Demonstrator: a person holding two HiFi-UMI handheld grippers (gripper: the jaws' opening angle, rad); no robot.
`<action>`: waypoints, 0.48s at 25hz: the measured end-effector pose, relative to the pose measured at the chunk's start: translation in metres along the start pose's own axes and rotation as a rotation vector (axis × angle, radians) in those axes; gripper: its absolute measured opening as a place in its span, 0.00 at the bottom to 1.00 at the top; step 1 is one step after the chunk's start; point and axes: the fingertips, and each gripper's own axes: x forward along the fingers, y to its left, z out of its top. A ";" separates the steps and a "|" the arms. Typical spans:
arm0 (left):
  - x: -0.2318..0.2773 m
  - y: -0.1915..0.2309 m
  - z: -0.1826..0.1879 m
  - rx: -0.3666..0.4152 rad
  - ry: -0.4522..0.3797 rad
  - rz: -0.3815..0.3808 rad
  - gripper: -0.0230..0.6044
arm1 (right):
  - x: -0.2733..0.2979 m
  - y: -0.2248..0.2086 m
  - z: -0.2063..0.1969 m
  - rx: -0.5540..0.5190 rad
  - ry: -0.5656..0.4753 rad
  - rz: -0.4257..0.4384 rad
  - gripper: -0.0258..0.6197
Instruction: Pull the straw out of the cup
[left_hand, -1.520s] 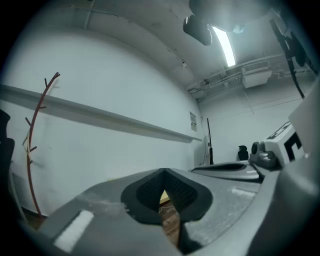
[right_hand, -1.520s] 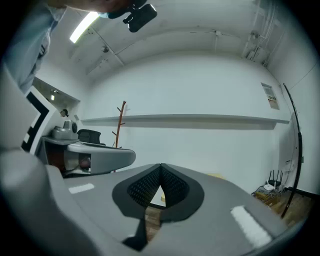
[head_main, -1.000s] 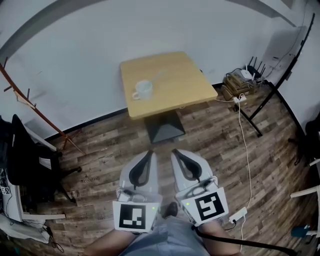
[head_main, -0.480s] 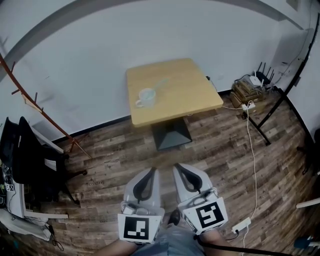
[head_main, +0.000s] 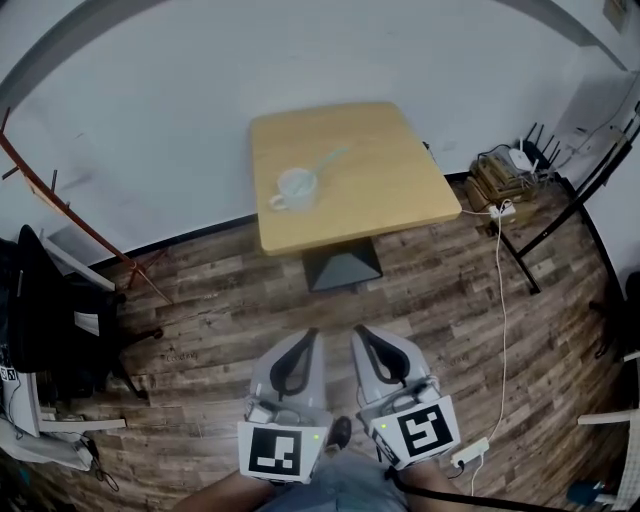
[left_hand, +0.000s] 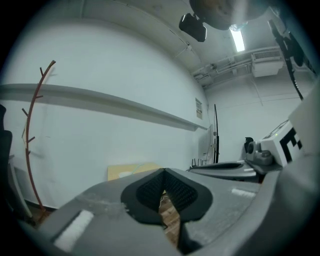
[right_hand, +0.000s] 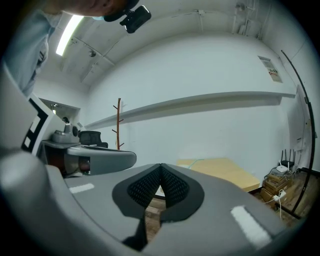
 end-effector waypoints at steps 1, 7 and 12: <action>0.009 0.007 0.002 -0.004 0.000 -0.003 0.07 | 0.011 -0.003 0.002 -0.005 0.001 0.002 0.05; 0.061 0.059 0.021 -0.021 -0.030 -0.002 0.07 | 0.083 -0.014 0.021 -0.040 -0.007 0.026 0.05; 0.090 0.087 0.045 -0.003 -0.080 -0.019 0.07 | 0.124 -0.024 0.045 -0.069 -0.030 0.018 0.05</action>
